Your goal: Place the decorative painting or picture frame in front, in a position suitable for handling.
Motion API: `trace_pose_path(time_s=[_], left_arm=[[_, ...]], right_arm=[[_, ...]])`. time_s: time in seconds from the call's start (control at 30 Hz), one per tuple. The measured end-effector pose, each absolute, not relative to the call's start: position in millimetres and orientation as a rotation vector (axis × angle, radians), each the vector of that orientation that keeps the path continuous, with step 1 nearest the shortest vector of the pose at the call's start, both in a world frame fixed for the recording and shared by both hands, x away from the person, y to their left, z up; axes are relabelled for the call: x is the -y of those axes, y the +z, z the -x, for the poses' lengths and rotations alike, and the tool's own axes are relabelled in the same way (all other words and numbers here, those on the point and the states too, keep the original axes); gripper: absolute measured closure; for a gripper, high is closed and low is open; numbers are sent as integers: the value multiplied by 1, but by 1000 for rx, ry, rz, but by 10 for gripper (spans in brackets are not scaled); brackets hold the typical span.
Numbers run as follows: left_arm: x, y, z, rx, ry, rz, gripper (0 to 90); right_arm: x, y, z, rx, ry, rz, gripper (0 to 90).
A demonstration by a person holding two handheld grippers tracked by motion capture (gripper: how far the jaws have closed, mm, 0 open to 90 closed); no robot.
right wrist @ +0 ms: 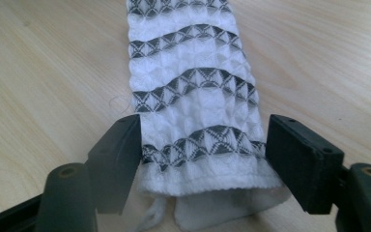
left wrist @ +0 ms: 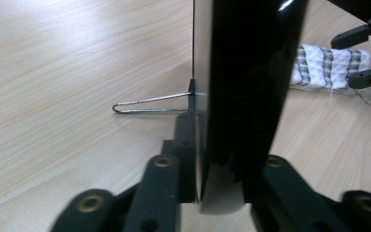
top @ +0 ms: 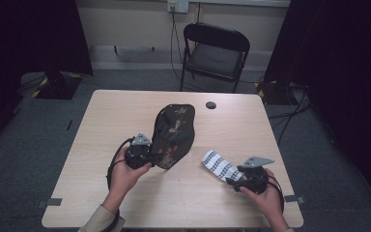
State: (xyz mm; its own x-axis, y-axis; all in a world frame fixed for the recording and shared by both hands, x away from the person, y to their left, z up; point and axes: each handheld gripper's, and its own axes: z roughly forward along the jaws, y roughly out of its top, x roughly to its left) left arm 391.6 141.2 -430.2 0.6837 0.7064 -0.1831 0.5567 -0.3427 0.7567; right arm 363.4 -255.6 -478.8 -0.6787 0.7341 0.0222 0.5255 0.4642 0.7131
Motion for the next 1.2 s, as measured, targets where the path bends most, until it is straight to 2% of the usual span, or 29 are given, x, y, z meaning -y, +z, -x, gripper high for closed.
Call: trace_pose_path(time_s=[0.07, 0.33, 0.6, 0.8, 0.9, 1.2], left_arm=[[-141, -433, -391, -967, 213, -2021, 690], [-145, -444, -385, -983, 220, -2025, 646], [-146, -446, -384, -974, 214, -2004, 683], [-142, -447, -386, -973, 196, -2016, 778], [-143, -446, -386, -982, 204, -2019, 782], [-146, -446, -388, -986, 187, -2009, 784]], right_arm=[[255, -479, -363, -2445, 1030, -1074, 325], [252, -477, -366, -2465, 1009, -1088, 355], [248, -480, -370, -2458, 987, -1140, 441], [247, -479, -371, -2456, 980, -1165, 427], [246, -478, -370, -2446, 991, -1173, 403], [247, -475, -370, -2445, 987, -1162, 403]])
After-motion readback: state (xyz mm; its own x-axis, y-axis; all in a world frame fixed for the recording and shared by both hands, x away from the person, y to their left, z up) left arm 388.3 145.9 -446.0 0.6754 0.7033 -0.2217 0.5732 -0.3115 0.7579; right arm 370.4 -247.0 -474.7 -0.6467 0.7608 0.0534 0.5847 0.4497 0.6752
